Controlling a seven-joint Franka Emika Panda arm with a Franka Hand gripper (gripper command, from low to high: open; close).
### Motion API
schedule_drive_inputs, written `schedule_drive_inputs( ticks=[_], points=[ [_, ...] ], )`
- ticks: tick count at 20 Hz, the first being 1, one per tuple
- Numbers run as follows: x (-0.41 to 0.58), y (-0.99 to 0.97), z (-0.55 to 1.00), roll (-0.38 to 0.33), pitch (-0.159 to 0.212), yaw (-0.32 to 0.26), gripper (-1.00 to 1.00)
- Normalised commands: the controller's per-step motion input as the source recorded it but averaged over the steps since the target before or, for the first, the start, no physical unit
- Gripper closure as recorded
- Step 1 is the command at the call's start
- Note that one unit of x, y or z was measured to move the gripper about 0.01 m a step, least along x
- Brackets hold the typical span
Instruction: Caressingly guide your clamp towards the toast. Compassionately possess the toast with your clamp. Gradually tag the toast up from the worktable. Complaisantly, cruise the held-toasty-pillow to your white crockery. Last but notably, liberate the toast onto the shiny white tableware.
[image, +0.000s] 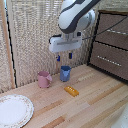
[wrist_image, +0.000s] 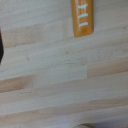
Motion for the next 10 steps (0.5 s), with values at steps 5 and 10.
schedule_drive_inputs(
  ticks=[5, 10],
  points=[
    [-0.119, -0.27, -0.40, 0.000, 0.027, 0.110, -1.00],
    [-0.133, -0.28, -0.42, 0.000, 0.007, 0.057, -1.00]
  ],
)
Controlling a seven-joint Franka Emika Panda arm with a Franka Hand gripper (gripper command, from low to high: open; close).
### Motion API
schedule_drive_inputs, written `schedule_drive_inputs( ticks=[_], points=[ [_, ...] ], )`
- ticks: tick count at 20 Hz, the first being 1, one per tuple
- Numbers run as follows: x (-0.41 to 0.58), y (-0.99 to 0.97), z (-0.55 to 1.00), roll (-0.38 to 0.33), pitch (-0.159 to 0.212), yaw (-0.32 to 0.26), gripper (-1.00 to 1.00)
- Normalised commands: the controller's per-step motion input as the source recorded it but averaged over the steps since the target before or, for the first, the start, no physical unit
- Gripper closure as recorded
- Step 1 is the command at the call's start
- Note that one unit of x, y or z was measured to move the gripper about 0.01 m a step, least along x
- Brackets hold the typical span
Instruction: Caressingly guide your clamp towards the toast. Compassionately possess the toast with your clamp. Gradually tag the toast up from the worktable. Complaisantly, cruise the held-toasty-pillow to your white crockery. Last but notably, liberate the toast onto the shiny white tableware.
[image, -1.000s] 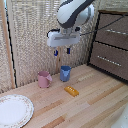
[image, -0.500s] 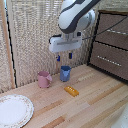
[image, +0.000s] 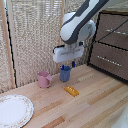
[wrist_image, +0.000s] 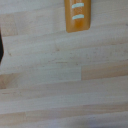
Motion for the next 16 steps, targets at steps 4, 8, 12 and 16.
schedule_drive_inputs(
  ticks=[4, 8, 12, 16],
  points=[
    [-0.184, -0.28, -0.44, 0.000, 0.021, 0.000, -1.00],
    [-0.107, -0.21, -0.42, 0.000, 0.040, 0.000, -1.00],
    [0.062, -0.06, -0.37, -0.001, 0.029, 0.036, -1.00],
    [0.153, 0.00, -0.28, -0.020, 0.059, 0.092, -1.00]
  ],
)
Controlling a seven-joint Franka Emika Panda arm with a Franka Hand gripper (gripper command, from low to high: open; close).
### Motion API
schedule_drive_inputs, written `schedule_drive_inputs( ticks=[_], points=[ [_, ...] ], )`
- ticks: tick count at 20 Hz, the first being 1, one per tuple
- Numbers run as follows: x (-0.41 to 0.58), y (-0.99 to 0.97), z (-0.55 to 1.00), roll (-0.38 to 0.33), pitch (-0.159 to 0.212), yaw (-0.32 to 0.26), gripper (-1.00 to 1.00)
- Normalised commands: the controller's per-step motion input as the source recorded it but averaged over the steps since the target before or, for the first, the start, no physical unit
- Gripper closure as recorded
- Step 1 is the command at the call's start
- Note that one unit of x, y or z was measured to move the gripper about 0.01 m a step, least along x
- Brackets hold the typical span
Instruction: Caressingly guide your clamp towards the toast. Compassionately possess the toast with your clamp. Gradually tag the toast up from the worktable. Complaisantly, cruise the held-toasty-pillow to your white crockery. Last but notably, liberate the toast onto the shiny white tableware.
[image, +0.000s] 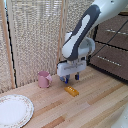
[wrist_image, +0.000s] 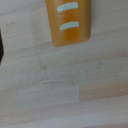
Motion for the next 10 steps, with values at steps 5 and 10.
schedule_drive_inputs(
  ticks=[5, 10],
  points=[
    [0.131, -0.03, -0.29, -0.035, 0.089, 0.095, -1.00],
    [0.144, -0.13, -0.22, -0.007, 0.108, 0.092, -1.00]
  ],
)
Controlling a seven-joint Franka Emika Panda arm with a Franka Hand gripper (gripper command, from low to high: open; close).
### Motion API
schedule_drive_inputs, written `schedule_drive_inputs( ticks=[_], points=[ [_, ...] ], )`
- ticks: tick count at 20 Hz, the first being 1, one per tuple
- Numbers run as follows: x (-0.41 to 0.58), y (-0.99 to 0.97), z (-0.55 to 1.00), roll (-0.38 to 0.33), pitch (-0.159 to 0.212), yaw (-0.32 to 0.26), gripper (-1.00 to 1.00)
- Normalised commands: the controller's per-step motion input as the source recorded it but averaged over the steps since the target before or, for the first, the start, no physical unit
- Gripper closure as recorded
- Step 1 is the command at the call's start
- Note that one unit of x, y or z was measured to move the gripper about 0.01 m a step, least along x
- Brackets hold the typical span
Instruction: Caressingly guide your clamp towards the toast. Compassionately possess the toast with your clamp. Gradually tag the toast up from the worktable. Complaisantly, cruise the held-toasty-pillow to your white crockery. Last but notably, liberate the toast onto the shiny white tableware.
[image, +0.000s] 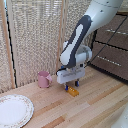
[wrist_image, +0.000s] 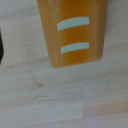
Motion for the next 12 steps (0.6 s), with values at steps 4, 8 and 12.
schedule_drive_inputs(
  ticks=[4, 8, 12],
  points=[
    [0.159, -0.03, -0.10, 0.000, 0.093, 0.074, 1.00],
    [0.031, 0.00, 0.00, 0.000, 0.057, 0.013, 1.00],
    [-0.001, 0.00, 0.00, 0.000, 0.000, -0.002, 1.00]
  ],
)
